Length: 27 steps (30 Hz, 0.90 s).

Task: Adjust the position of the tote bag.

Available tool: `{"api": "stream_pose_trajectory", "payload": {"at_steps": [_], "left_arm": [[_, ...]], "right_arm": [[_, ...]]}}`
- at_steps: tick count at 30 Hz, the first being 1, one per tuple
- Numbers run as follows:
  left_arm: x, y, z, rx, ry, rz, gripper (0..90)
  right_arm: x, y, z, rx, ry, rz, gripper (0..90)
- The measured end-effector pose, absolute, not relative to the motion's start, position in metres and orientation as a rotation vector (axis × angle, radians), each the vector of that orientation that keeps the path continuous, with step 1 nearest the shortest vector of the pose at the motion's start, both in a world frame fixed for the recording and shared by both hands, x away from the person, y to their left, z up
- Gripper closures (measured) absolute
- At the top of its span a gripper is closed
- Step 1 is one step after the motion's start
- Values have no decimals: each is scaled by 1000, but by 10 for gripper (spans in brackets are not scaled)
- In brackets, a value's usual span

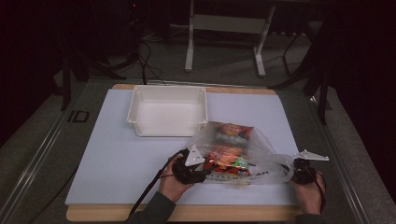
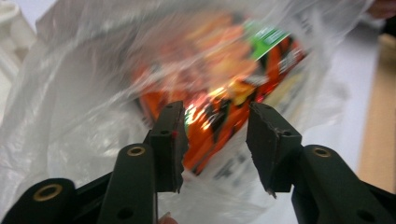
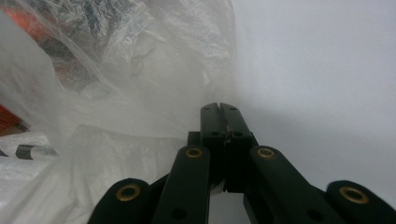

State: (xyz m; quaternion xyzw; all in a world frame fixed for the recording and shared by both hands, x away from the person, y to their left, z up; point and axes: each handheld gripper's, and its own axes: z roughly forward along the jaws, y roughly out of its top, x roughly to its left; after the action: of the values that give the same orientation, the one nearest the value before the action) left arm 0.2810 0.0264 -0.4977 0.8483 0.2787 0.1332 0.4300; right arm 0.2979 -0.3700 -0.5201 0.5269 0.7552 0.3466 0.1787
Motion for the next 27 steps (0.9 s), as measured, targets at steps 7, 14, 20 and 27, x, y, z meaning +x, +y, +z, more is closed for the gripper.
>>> {"api": "stream_pose_trajectory", "payload": {"at_steps": [7,14,20,27], "left_arm": [[288,24,-508,2168,731,327,515],[291,20,-520,2236,728,309,531],[292,20,-516,2226,730,295,618],[299,18,-520,2281,742,245,599]], "right_arm": [[298,-371,-520,1489,2134,983,892],[298,-371,-521,1492,2137,982,892],[298,-370,-522,1489,2145,981,892],[298,-370,-522,1487,2149,979,891]]}}
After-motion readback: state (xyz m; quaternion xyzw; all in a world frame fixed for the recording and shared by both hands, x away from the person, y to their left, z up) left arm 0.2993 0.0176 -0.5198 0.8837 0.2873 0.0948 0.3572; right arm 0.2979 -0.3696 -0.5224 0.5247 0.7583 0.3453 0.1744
